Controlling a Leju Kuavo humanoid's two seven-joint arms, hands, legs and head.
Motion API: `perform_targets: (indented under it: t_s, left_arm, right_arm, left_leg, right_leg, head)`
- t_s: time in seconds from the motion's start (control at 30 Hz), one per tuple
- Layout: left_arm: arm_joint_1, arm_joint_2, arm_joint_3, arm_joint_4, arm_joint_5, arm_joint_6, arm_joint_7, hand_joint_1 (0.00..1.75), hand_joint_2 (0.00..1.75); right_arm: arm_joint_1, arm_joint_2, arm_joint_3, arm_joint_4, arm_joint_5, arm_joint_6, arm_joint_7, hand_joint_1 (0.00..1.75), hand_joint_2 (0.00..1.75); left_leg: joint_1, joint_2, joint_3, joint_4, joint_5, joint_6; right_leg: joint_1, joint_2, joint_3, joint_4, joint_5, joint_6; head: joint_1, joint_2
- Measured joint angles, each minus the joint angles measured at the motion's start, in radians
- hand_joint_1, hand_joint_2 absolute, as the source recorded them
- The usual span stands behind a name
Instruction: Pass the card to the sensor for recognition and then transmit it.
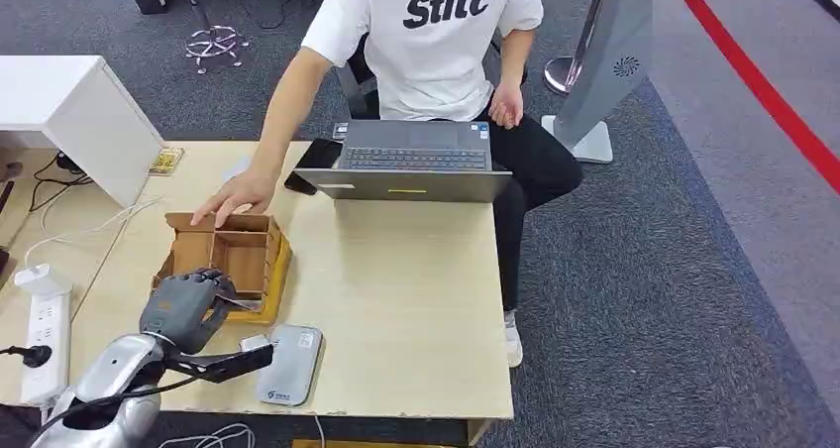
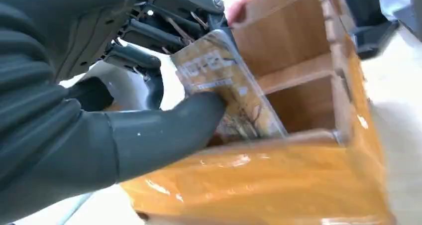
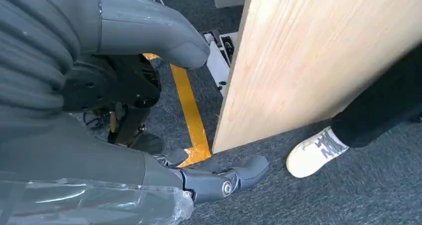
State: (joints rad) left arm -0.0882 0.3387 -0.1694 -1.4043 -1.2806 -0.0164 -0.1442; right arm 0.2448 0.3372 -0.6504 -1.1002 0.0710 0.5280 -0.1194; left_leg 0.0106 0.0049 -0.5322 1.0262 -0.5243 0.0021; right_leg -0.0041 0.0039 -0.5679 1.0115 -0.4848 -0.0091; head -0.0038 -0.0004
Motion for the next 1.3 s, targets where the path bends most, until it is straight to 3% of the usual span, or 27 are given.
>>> perform_targets:
  t_s: [0.27,0.77,1.23,1.3]
  left_arm:
    - [-0.024,-0.013,0.023,-0.003,-0.002,0.028,0.0,1.64,1.75]
    - [-0.056,-0.034,0.042,-0.209,0.015,-0.031,0.028,1.59,1.75]
    - [-0.084,-0.039,0.047,-0.243,0.018,-0.056,0.058,1.59,1.75]
    - [-0.086,-0.039,0.047,-0.243,0.018,-0.058,0.058,1.69,1.75]
  right_arm:
    - [0.001,0.0,0.002,0.0,-0.011,-0.014,0.0,0.0,1.75]
    - [0.001,0.0,0.011,-0.009,-0.039,-0.035,0.005,0.0,1.75]
    - [0.002,0.0,0.021,-0.011,-0.053,-0.046,0.012,0.0,1.75]
    - [0.001,0.0,0.025,-0.011,-0.057,-0.046,0.012,0.0,1.75]
  left_leg:
    - [0.0,0.0,0.0,0.0,0.0,0.0]
    - [0.0,0.0,0.0,0.0,0.0,0.0]
    - [0.0,0.001,0.001,0.0,0.001,0.0]
    - [0.0,0.0,0.0,0.0,0.001,0.0]
  right_leg:
    - [0.0,0.0,0.0,0.0,0.0,0.0]
    - [0.0,0.0,0.0,0.0,0.001,-0.001]
    - [0.0,0.001,0.0,0.0,0.001,-0.001]
    - [0.0,0.0,0.0,0.0,0.001,-0.001]
  head:
    - [0.0,0.0]
    - [0.0,0.0]
    - [0.0,0.0]
    - [0.0,0.0]
